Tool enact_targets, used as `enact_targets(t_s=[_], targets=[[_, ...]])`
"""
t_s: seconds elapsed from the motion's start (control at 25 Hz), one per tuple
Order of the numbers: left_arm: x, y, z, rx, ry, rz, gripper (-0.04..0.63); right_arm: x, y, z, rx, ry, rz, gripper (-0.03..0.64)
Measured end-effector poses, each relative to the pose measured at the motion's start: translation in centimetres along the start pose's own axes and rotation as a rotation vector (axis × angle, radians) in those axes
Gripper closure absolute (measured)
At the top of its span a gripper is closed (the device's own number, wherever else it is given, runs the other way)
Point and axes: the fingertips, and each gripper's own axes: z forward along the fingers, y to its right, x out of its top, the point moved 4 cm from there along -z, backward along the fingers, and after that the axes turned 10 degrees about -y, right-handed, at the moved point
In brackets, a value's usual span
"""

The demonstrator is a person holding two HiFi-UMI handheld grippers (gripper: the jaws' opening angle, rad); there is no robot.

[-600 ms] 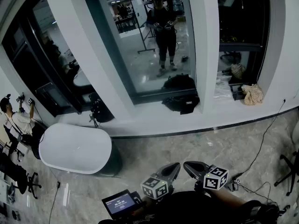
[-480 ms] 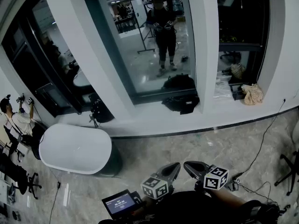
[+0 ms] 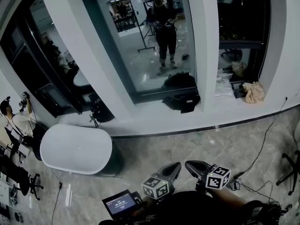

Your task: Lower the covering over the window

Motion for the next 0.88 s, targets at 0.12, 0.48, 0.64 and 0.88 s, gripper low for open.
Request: enact_targets(t_s=[0.12,0.48,0.64,0.88], targets=[[0.0,-0.1,0.4,0.001,-0.005,-0.004,0.592,0.2,0.4,-0.2,-0.001,0.003,0.011,0.611],[0.9,-0.4,2.3,-0.027,-0.055,0.02,0.592,1.1,2.0,-0.3,-0.009,0.051,0.058,0.611],[1.5,-1.9,3.9,-0.057,-0.083,0.019,0.592,1.9,3.8,0.2,-0.045,0.079,0.08,0.611],[4.8,-6.8,8.4,-0.147,-0.111,0.03,0.592,5.6,8.6,2.6,-0.137,0.146,0.082,0.611]])
